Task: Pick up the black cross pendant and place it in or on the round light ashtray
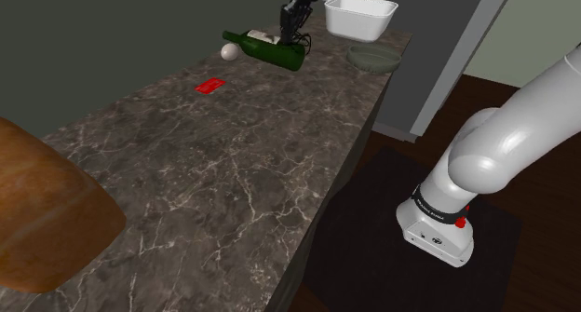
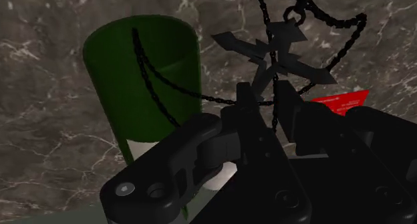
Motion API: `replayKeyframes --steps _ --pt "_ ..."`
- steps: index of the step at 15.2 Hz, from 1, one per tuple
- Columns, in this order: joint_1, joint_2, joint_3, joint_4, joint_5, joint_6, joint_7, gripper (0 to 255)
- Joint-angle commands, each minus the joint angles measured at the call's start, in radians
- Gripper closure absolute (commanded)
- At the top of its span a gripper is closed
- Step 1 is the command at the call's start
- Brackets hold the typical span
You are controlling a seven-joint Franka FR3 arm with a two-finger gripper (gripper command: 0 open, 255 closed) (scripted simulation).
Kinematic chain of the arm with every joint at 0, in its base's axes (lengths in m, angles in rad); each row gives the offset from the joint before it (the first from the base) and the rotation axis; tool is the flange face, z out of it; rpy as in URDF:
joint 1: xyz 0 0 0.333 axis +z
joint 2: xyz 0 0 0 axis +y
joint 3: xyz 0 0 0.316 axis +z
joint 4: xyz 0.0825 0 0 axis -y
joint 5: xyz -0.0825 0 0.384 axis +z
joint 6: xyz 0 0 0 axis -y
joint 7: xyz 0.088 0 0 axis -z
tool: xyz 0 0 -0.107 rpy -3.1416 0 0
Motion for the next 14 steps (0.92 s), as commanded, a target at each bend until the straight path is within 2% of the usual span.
replayKeyframes --steps 1,8,14 --pt "-0.016 -0.031 -0.033 -0.025 0.004 -0.017 -0.050 255" --pt "-0.074 -0.095 -0.151 -0.070 0.000 -0.073 -0.213 255" --pt "-0.123 -0.110 -0.258 -0.063 -0.012 -0.128 -0.353 255"
